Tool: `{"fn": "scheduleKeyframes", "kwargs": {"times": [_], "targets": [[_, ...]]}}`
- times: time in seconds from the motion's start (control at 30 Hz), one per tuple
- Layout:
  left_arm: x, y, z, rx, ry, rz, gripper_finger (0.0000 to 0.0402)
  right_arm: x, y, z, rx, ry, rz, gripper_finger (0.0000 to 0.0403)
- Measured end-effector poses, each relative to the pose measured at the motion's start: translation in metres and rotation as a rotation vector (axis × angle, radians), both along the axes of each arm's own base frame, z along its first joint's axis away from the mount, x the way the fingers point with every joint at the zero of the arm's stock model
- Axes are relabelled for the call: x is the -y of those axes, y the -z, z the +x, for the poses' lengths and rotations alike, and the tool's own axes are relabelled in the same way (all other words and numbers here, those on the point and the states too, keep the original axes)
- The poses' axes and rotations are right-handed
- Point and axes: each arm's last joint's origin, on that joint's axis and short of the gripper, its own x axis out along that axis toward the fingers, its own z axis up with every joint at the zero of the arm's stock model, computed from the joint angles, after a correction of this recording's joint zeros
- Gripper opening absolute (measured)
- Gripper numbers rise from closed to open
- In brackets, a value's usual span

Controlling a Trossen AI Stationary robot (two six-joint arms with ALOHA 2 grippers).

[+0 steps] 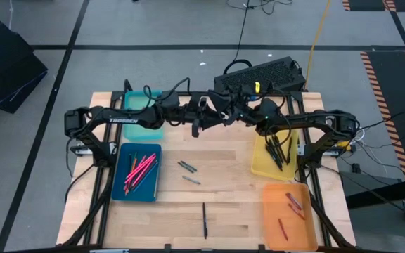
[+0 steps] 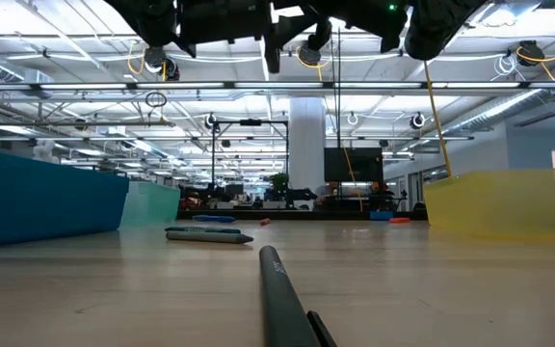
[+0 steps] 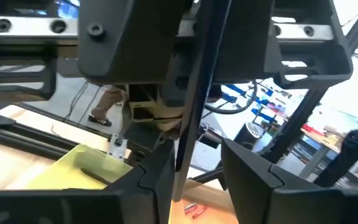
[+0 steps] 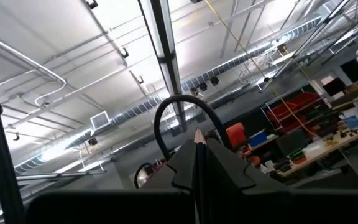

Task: Sort crayons/erasers/pens/pencils in bins
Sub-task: Put the dark blue colored pencil into the blue bin

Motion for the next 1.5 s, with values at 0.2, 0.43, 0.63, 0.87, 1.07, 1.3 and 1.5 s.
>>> {"fn": "scheduleKeyframes", "kwargs": {"times": [0.2,0.43,0.63,0.87,1.07,1.3,1.5], "targets": [[0.000,0.000,0.000,-0.002,0.024,-0.001,0.0064,-0.004,-0.003,-0.001,0.026,-0.075,-0.052,0.0020],[-0.003,0.000,-0.001,-0.003,0.023,-0.012,0.0026,-0.004,-0.003,-0.002,0.026,-0.078,-0.059,0.0020],[-0.004,0.001,-0.002,-0.020,0.018,-0.037,0.0016,-0.003,-0.002,-0.001,0.022,-0.051,-0.043,0.0025],[-0.002,-0.011,-0.018,-0.104,-0.097,0.041,0.0014,-0.003,-0.005,-0.003,0.013,-0.040,-0.035,0.0100],[-0.002,-0.032,-0.049,-0.200,-0.283,0.146,0.0013,-0.007,-0.021,-0.015,-0.035,0.022,-0.137,0.0185],[0.015,-0.053,-0.103,-0.387,-0.406,0.225,0.0013,-0.008,-0.034,-0.038,-0.329,0.156,-0.263,0.0236],[0.050,-0.055,-0.163,-0.727,-0.317,0.170,0.0013,-0.015,-0.039,-0.066,-0.599,0.263,-0.266,0.0235]]}}
